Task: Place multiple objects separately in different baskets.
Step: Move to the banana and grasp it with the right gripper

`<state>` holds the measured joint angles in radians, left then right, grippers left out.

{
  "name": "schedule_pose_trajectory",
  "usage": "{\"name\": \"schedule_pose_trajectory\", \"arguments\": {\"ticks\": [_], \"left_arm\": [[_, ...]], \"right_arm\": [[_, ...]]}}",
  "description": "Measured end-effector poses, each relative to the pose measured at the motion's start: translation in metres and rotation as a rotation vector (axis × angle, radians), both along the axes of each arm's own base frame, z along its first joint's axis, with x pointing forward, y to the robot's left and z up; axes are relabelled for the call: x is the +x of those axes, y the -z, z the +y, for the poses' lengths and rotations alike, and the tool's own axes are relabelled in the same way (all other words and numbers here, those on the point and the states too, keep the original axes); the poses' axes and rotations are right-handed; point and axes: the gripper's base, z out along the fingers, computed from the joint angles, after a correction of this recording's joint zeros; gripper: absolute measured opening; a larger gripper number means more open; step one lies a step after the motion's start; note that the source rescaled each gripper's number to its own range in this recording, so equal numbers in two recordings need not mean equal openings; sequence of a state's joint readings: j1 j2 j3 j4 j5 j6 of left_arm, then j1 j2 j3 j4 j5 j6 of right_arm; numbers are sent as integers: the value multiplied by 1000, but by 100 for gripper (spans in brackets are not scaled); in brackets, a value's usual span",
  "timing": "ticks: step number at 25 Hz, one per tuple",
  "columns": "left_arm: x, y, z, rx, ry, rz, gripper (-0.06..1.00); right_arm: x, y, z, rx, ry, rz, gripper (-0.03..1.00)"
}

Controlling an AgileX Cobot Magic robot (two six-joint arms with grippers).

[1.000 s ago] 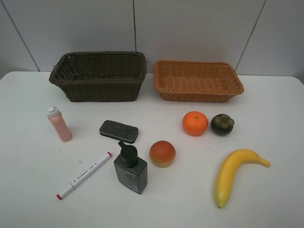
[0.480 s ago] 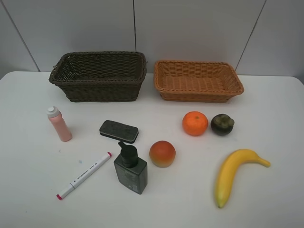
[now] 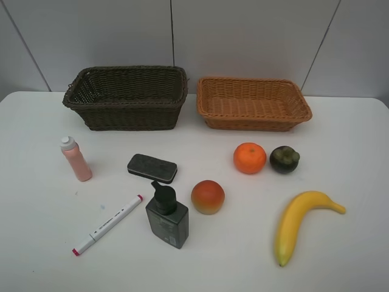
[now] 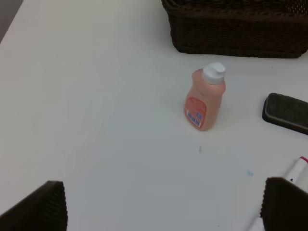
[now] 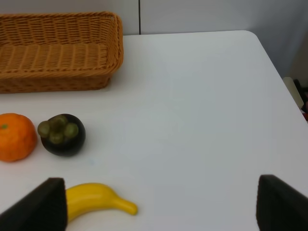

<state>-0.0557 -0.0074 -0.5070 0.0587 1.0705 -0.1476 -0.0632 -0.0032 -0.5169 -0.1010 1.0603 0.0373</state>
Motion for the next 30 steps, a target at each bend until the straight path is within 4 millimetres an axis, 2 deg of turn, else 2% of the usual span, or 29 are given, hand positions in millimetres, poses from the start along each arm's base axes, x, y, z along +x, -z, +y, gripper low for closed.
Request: {"name": "schedule_pose_trajectory", "arguments": {"ticks": [10,13,17,20,23,24,26,30], "left_arm": [[0,0,0,0,0,0,100],[0,0,0,0,0,0,100],[0,0,0,0,0,0,100],[0,0,0,0,0,0,100],[0,0,0,0,0,0,100],[0,0,0,0,0,0,100],[0,0,0,0,0,0,100],[0,0,0,0,0,0,100]], "right_arm": [[0,0,0,3,2,2,100],[16,-5,-1,14,6,145,100],[50,-16,-1,56,-7,338,100],[88,-23,1,112,-26,480,100],[125,-19,4,198,-26,608,100],[125,-19,4,198,-26,608,100],[147,-11,6,266,-9,678,100],[184,18,8,392,83,814,100]]}}
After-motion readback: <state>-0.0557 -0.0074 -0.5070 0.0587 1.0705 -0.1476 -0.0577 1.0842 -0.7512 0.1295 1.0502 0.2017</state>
